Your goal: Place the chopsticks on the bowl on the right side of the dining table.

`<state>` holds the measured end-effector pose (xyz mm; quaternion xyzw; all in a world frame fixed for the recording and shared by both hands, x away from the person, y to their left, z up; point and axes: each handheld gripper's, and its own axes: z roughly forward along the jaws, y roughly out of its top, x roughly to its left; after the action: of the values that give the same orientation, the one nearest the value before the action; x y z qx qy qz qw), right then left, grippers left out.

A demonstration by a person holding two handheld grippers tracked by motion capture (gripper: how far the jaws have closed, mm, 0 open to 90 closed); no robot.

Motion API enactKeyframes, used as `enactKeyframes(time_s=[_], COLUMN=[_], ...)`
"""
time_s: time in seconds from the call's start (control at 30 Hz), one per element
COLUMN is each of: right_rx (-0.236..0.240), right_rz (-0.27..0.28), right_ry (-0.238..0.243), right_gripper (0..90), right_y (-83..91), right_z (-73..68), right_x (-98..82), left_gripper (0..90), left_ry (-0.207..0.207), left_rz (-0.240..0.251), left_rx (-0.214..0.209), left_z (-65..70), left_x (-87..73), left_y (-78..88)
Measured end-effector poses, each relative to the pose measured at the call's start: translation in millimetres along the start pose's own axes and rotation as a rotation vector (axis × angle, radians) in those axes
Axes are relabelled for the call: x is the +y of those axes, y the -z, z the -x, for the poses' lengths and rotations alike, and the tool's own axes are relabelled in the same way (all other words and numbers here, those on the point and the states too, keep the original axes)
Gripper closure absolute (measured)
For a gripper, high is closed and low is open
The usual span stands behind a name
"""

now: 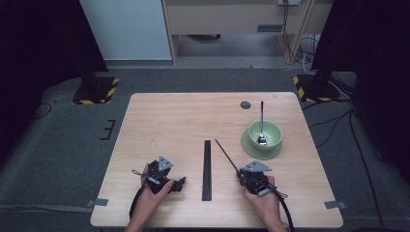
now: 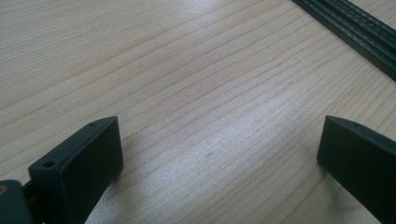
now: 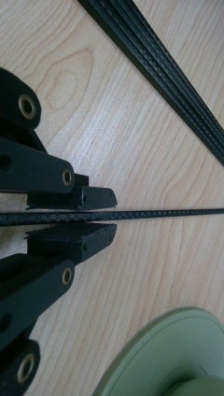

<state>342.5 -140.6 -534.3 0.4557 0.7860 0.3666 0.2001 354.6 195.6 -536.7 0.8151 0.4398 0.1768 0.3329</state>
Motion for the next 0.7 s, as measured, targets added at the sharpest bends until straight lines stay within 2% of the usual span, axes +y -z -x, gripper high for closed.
enactKeyframes(time_s=[0.7], right_rx=[0.016], right_rz=[0.008], right_ry=[-0.014], right_gripper=[86.0], right_y=[1.2], right_z=[3.0], right_x=[1.5], left_gripper=[0.0], left_ry=[0.000], left_rz=[0.000], left_rx=[0.000], left_z=[0.0], left_x=[0.0], left_y=[0.0])
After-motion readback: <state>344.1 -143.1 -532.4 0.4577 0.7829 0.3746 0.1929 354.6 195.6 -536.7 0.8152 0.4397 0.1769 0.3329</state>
